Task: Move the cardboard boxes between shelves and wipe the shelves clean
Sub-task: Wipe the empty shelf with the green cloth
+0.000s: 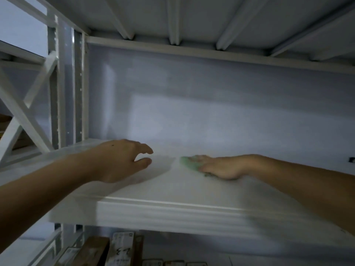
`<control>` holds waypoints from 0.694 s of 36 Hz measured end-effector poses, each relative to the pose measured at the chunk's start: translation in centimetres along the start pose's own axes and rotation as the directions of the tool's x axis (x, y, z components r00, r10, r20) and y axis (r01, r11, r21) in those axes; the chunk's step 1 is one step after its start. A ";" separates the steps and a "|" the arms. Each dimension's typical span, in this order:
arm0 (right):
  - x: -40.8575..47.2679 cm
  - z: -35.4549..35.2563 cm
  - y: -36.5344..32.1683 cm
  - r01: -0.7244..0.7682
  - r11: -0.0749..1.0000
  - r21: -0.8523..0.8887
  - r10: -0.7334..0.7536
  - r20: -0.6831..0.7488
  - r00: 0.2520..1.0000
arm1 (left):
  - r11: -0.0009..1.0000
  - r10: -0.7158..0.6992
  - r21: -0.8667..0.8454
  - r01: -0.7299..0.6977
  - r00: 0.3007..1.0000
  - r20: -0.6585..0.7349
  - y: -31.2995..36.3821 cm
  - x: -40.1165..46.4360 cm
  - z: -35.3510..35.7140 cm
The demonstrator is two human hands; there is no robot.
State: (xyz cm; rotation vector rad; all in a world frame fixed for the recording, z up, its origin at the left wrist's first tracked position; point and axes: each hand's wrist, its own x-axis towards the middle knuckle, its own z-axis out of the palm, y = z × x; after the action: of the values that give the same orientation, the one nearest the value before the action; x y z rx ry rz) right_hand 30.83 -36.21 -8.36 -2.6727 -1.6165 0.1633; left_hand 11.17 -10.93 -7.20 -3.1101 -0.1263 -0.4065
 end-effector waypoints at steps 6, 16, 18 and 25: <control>-5.2 1.9 -6.4 0.345 0.938 0.036 -0.346 0.047 0.937 | 0.999 0.014 -0.044 -0.015 1.000 -0.019 2.8 0.5 0.7; -7.7 -0.4 13.0 -0.266 0.960 -0.085 0.260 -0.074 0.963 | 0.999 0.019 -0.046 -0.018 1.000 0.021 5.1 -2.5 1.6; -7.0 0.1 6.6 -0.155 0.988 0.020 0.156 -0.026 0.987 | 0.998 0.035 -0.060 -0.034 0.999 0.020 5.4 -2.3 1.7; -9.5 1.0 0.5 0.155 0.988 0.016 -0.156 0.067 0.985 | 0.997 0.057 -0.053 -0.056 0.998 0.009 6.2 -0.3 1.2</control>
State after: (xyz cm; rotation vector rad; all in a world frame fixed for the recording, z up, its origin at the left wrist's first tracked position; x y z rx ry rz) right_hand 26.76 -44.89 -8.64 -2.5448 -1.8296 0.2618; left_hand 11.69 -17.11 -8.43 -3.1595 -0.0280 -0.3992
